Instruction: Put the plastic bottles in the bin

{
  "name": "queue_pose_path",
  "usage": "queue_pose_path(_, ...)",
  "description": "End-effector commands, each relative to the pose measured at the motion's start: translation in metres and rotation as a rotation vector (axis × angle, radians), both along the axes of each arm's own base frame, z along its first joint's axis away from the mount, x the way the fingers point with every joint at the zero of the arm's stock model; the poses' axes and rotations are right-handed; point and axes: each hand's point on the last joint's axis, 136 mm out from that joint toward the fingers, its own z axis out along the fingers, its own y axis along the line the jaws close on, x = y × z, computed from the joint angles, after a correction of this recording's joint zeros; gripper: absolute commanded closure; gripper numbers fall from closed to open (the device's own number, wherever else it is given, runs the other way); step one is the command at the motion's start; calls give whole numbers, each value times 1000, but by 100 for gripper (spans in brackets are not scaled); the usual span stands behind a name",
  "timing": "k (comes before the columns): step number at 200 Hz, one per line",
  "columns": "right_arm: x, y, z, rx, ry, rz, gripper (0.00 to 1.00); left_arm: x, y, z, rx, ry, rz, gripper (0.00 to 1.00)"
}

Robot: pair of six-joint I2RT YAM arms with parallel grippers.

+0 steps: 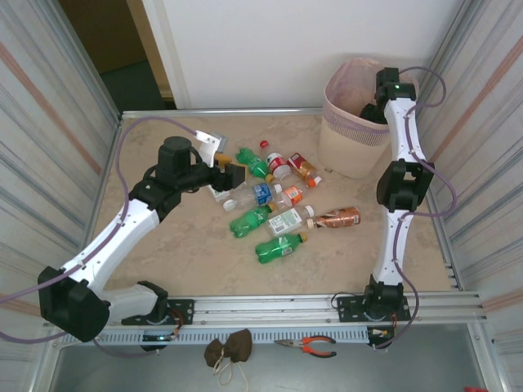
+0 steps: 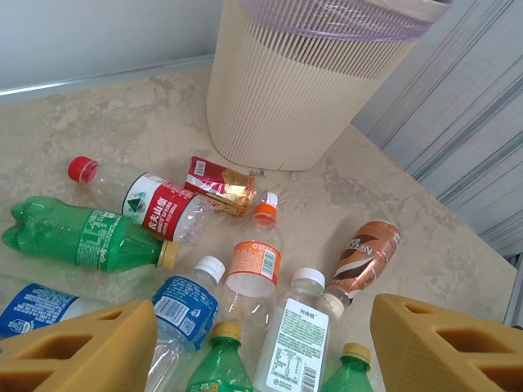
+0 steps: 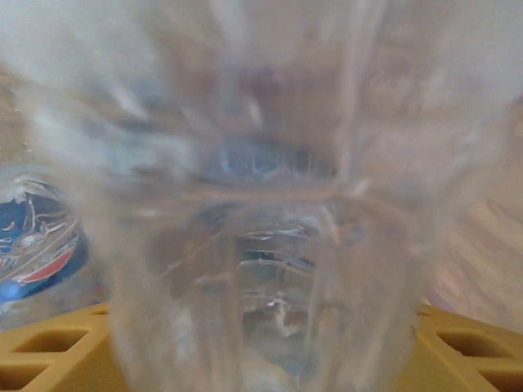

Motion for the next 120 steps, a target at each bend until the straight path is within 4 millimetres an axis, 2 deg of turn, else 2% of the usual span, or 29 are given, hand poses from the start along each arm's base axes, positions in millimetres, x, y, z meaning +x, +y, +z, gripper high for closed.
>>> queue_pose_path(1,-3,6,-18,13,54,-7,25,-2,6,10,-6,-31,14,30)
queue_pose_path(43,-3,5,-3,1,23,-14,16,-3,7,9,-6,-29,20,30)
queue_pose_path(120,-9,7,65,-37,-121,-6,14,-2,5,9,-8,-29,14,30)
